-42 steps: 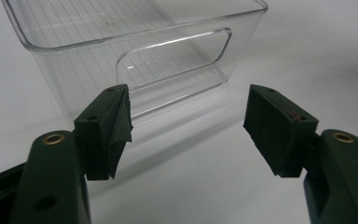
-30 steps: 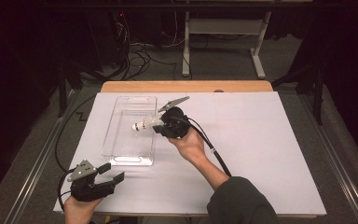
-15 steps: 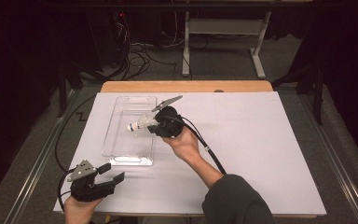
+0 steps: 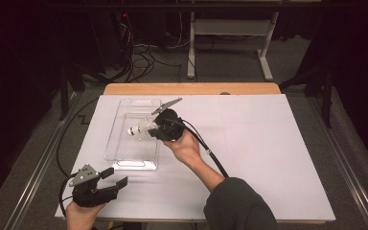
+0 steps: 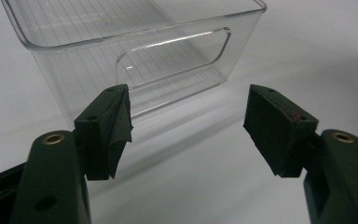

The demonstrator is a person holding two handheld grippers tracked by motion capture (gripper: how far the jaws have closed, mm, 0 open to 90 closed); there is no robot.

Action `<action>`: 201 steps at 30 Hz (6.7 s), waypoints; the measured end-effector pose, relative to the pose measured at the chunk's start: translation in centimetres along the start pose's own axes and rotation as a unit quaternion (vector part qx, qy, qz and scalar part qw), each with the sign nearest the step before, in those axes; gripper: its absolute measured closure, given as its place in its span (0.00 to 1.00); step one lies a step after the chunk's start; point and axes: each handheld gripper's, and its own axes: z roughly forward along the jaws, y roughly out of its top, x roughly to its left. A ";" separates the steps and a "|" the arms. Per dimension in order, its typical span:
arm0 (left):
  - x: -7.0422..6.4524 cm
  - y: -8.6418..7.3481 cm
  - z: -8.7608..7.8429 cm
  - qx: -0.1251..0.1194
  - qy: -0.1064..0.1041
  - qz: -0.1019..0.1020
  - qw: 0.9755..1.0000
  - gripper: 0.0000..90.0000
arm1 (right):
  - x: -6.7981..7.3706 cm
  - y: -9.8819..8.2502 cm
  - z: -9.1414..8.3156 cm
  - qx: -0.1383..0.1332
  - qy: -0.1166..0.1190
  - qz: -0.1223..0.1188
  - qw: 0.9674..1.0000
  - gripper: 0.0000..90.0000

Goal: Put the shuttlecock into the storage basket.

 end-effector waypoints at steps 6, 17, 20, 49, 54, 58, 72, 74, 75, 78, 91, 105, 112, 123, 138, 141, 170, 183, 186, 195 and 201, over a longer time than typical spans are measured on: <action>0.0 0.0 0.0 -0.001 -0.001 -0.001 1.000 0.36 | 0.2 0.3 0.7 0.001 0.003 0.001 1.000 0.99; 0.0 0.0 0.0 -0.002 -0.001 -0.001 1.000 0.36 | 0.7 0.7 1.7 0.005 0.007 0.000 1.000 0.99; 0.0 0.0 0.0 -0.001 -0.001 -0.001 1.000 0.36 | 0.8 0.8 1.9 0.007 0.007 -0.001 1.000 0.99; 0.0 0.0 0.0 0.001 -0.003 0.000 1.000 0.36 | 1.4 1.0 4.1 0.027 0.012 -0.005 1.000 0.99; 0.0 0.0 0.0 0.001 -0.003 0.000 1.000 0.36 | 1.5 0.9 4.5 0.035 0.013 -0.005 0.999 0.98; 0.0 0.0 0.0 0.001 -0.003 0.000 1.000 0.36 | 1.5 0.8 4.7 0.039 0.014 -0.005 0.999 0.98; 0.0 0.0 0.0 0.000 -0.004 -0.001 1.000 0.36 | 1.6 0.3 5.7 0.055 0.018 -0.003 0.998 0.97; 0.0 0.0 0.0 -0.001 -0.004 -0.001 1.000 0.36 | 1.6 0.3 5.7 0.056 0.015 -0.001 0.998 0.97; 0.0 0.0 0.0 -0.001 -0.004 -0.001 1.000 0.36 | 1.6 0.3 5.7 0.057 0.009 -0.003 0.998 0.96; 0.0 0.0 0.0 -0.001 -0.003 -0.001 1.000 0.36 | 1.7 0.2 5.7 0.063 0.009 -0.008 0.998 0.96; 0.0 0.0 0.0 -0.001 -0.004 -0.001 1.000 0.36 | 1.4 -0.3 6.2 0.074 0.024 0.001 0.997 0.96; 0.0 0.0 0.0 0.000 -0.004 0.000 1.000 0.36 | 1.5 -0.4 6.1 0.085 0.034 0.002 0.996 0.85; -0.1 0.0 0.0 0.000 -0.003 0.000 1.000 0.36 | 1.5 -0.4 5.8 0.084 0.039 0.006 0.996 0.79; -0.1 0.0 0.1 -0.001 -0.003 0.000 1.000 0.36 | 1.3 -0.8 5.0 0.079 0.040 0.006 0.996 0.77; -0.1 0.0 0.1 0.001 -0.003 0.001 1.000 0.36 | 1.0 -1.1 3.8 0.079 0.037 0.006 0.996 0.81; -0.1 0.0 0.1 0.001 -0.003 0.001 1.000 0.36 | 1.0 -1.1 3.5 0.078 0.036 0.005 0.996 0.82; -0.1 0.0 0.2 0.002 -0.002 0.002 1.000 0.36 | 0.8 -1.4 1.2 0.037 0.016 0.004 0.999 0.76; -0.1 0.0 0.2 0.003 -0.001 0.002 1.000 0.36 | 0.1 -2.1 -0.1 0.026 0.007 0.013 1.000 0.75; -0.1 0.0 0.2 0.003 -0.001 0.001 1.000 0.36 | -0.2 -2.4 -0.3 0.024 0.003 0.015 1.000 0.75; -0.1 0.0 0.2 0.003 -0.001 0.001 1.000 0.36 | -0.9 -3.0 -1.1 0.014 -0.005 0.018 1.000 0.73; -0.1 0.0 0.2 0.002 -0.001 0.002 1.000 0.36 | -1.2 -3.3 -1.4 0.010 -0.011 0.023 1.000 0.73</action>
